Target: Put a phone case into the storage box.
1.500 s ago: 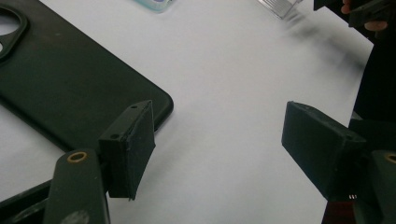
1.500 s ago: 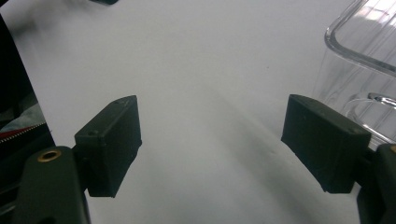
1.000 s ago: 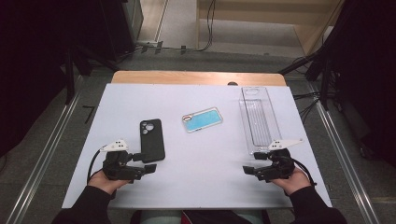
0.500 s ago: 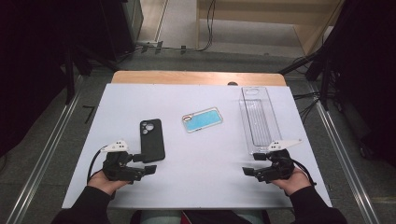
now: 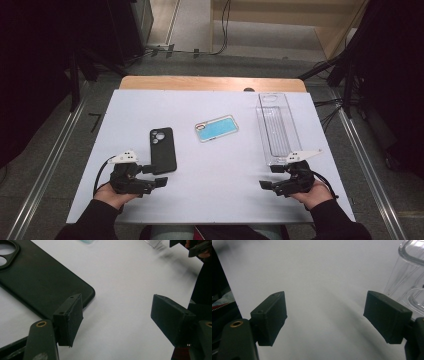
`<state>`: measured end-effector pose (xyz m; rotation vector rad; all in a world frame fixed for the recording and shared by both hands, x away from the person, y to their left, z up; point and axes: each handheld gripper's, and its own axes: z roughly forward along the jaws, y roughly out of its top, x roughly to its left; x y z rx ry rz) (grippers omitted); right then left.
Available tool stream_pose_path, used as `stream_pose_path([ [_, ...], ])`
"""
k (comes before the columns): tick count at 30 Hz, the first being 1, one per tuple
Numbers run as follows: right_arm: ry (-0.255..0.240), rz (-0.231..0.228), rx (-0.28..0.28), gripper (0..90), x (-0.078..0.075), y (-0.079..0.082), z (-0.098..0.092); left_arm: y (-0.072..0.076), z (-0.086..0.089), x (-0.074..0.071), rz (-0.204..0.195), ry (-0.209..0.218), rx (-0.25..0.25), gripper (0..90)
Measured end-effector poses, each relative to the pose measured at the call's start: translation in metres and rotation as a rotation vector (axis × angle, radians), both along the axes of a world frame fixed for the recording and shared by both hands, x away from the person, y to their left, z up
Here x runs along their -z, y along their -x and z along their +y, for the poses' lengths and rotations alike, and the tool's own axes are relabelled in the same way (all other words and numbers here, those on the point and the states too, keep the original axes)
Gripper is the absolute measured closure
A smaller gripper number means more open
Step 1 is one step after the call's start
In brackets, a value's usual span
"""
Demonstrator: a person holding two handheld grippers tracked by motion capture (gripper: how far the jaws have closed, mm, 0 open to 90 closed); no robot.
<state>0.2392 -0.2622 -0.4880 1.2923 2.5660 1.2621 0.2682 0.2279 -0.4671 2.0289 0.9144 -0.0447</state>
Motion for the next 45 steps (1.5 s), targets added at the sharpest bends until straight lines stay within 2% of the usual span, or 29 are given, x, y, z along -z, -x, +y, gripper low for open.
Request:
stream_pose_path([
  [8,0.01,-0.001,-0.011,16.6,0.001,-0.001,0.0,0.0,0.0,0.0,0.007,-0.005,0.001,25.8],
  [13,-0.021,0.03,0.01,16.6,-0.002,-0.003,0.002,0.0,0.001,0.0,0.011,-0.002,-0.005,25.8],
  [15,-0.032,0.039,0.022,16.6,-0.007,-0.005,0.003,-0.001,0.002,0.0,0.012,0.0,-0.003,25.8],
  [17,-0.024,0.013,0.019,16.6,-0.016,-0.005,0.007,-0.001,0.002,-0.001,0.013,0.002,-0.003,25.8],
  [18,-0.033,0.008,0.021,16.6,-0.019,-0.005,0.009,-0.002,0.001,-0.001,0.03,0.004,-0.017,25.8],
  [19,-0.033,0.008,0.021,16.6,-0.019,-0.005,0.009,-0.002,0.001,-0.001,0.03,0.004,-0.017,25.8],
  [20,-0.037,0.002,0.01,16.6,-0.024,-0.006,0.012,-0.003,0.001,-0.001,0.054,0.004,-0.037,25.8],
  [24,0.01,-0.019,-0.03,16.6,-0.027,-0.009,0.023,-0.002,0.001,-0.001,0.036,0.019,-0.033,25.8],
  [30,0.009,-0.021,-0.031,16.7,-0.033,-0.019,0.038,-0.002,0.002,0.0,0.028,-0.009,-0.033,25.8],
  [35,-0.004,-0.013,-0.017,16.7,-0.035,-0.028,0.047,-0.001,0.002,0.0,0.022,-0.016,-0.033,25.8],
  [39,0.016,-0.023,-0.032,17.4,-0.038,-0.035,0.053,-0.001,0.002,0.0,0.018,-0.014,-0.032,25.8],
  [45,-0.003,-0.032,-0.015,17.4,-0.042,-0.045,0.063,-0.001,0.001,0.0,0.018,-0.015,-0.028,25.8],
])
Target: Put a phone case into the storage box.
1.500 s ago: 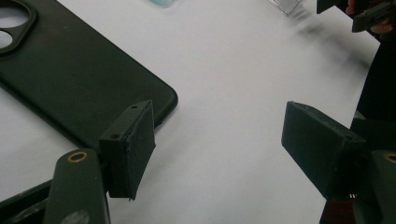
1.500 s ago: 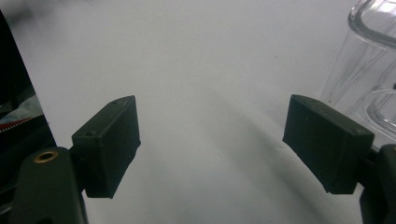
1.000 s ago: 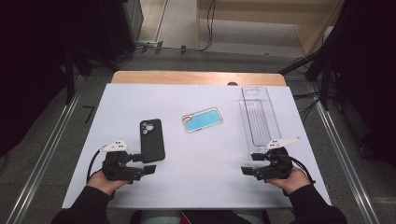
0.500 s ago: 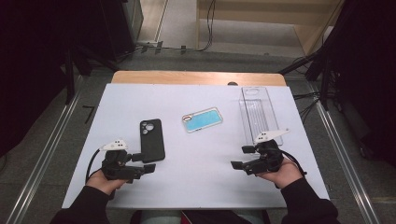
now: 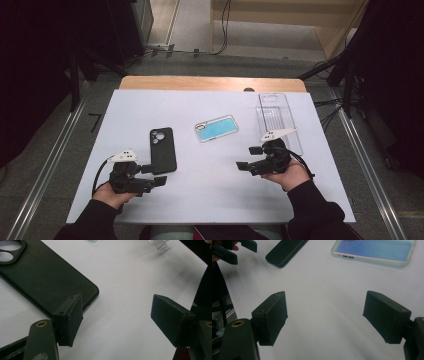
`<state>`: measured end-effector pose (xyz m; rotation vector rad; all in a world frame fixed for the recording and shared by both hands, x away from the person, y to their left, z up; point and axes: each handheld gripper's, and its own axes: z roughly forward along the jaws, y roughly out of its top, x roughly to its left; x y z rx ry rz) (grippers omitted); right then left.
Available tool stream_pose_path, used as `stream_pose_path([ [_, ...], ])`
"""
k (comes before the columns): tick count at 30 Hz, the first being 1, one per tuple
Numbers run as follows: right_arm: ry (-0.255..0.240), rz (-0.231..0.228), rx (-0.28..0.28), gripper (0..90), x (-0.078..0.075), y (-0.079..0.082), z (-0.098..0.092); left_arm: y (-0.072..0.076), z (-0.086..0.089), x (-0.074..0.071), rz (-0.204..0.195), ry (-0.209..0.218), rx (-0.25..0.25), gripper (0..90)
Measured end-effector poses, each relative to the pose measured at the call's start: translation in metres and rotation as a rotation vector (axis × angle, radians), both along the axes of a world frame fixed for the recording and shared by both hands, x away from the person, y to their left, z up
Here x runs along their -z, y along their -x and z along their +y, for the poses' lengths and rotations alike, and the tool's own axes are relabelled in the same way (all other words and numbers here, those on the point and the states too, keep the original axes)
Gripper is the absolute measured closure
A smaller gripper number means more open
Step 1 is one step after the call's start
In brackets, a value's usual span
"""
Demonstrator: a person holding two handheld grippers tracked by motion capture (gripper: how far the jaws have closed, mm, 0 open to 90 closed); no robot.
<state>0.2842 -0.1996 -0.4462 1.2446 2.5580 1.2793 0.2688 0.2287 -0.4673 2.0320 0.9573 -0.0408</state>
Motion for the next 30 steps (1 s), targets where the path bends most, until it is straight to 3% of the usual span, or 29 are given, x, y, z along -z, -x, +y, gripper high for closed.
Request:
stream_pose_path([
  [9,-0.013,0.008,0.033,17.4,-0.003,-0.018,0.013,0.0,0.001,0.0,-0.004,0.0,0.003,25.8],
  [13,-0.042,-0.002,0.037,17.4,-0.005,-0.028,0.023,0.0,0.0,0.0,-0.003,0.0,0.003,25.8],
  [19,-0.025,0.012,0.043,17.9,-0.007,-0.042,0.03,0.0,0.002,-0.001,-0.002,-0.002,-0.004,25.8],
  [30,-0.007,0.004,0.108,17.7,-0.003,-0.067,0.045,0.0,0.002,-0.001,-0.004,0.001,-0.007,25.8],
])
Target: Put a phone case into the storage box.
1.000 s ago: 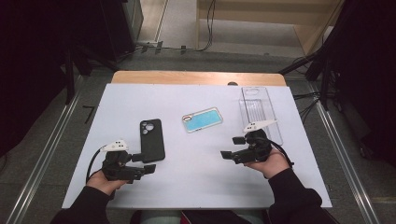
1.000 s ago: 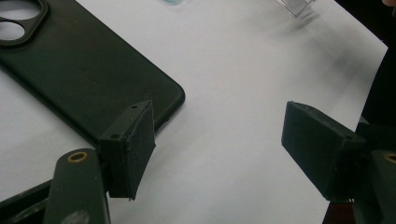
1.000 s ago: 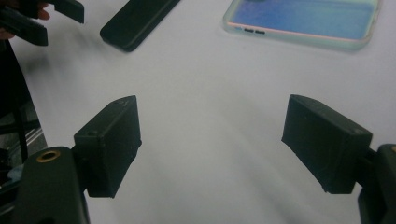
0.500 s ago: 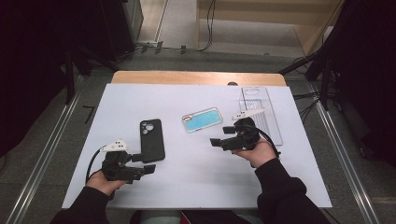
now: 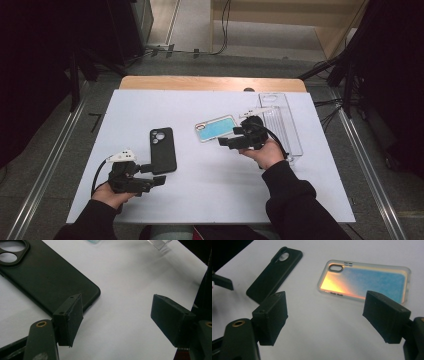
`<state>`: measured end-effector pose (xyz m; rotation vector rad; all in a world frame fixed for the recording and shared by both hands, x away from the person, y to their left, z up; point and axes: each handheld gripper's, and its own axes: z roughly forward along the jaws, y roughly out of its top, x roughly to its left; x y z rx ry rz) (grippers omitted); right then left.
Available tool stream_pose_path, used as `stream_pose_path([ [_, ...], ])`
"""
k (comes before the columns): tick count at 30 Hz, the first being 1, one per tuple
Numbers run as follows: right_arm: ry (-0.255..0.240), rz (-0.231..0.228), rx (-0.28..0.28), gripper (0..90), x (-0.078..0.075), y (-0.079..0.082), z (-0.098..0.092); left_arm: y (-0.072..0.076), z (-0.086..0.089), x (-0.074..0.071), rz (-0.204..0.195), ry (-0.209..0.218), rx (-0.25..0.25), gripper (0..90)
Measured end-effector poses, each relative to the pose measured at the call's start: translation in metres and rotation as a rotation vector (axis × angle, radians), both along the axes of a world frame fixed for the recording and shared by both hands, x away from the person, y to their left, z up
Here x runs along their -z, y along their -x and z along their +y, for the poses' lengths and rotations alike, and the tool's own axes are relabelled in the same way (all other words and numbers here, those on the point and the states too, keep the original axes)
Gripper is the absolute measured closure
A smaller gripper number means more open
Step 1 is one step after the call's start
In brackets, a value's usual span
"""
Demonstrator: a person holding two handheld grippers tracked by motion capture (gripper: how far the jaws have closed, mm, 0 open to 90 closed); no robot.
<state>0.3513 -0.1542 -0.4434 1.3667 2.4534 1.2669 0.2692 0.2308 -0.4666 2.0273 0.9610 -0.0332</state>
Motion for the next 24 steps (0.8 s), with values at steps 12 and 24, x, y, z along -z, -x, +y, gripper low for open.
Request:
stream_pose_path([
  [12,0.03,0.005,0.085,19.5,0.006,-0.032,0.006,0.0,0.0,0.0,-0.002,0.002,0.002,25.8],
  [24,0.112,0.049,0.17,65.9,0.024,-0.062,0.007,0.001,0.0,-0.001,-0.009,0.005,0.001,25.9],
])
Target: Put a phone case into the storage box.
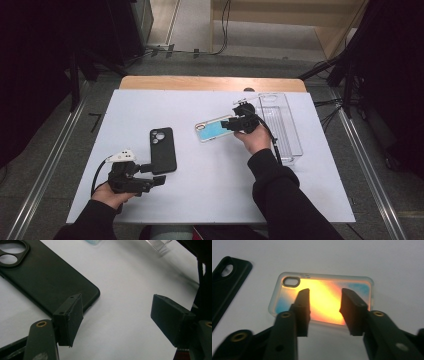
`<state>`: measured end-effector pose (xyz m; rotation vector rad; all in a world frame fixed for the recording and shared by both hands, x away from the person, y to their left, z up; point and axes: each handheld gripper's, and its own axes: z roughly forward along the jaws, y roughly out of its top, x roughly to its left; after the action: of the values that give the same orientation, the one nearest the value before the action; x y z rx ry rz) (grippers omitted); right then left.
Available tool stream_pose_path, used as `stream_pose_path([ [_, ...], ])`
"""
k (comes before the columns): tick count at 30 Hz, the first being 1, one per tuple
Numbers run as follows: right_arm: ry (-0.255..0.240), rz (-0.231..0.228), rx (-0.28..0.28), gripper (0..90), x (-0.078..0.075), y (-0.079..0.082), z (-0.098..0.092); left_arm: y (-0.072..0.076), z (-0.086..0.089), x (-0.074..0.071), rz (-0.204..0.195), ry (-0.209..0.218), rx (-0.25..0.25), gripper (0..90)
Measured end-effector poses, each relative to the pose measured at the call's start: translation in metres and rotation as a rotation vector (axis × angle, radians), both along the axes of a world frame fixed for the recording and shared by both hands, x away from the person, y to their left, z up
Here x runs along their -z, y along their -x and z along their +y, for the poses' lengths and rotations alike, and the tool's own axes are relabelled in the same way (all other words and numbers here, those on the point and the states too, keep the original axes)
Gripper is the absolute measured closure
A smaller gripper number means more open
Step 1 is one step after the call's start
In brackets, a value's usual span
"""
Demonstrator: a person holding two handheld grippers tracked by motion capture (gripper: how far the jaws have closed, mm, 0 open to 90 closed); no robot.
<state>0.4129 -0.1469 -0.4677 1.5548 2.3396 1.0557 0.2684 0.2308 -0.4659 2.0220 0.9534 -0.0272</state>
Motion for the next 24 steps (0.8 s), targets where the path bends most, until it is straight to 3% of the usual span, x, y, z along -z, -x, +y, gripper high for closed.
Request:
stream_pose_path([
  [3,0.006,0.004,0.008,87.2,0.004,-0.004,-0.001,0.0,0.0,0.0,-0.002,0.0,0.002,25.9],
  [7,-0.007,0.03,0.019,87.7,0.011,-0.009,-0.002,0.0,0.0,0.0,-0.003,0.0,0.003,25.9],
  [17,0.075,0.056,0.034,87.7,0.028,-0.015,-0.001,0.0,0.0,0.0,-0.002,0.001,0.004,25.9],
  [24,0.093,0.072,0.007,87.7,0.03,-0.012,0.004,0.0,0.0,-0.001,-0.002,0.0,0.006,25.9],
])
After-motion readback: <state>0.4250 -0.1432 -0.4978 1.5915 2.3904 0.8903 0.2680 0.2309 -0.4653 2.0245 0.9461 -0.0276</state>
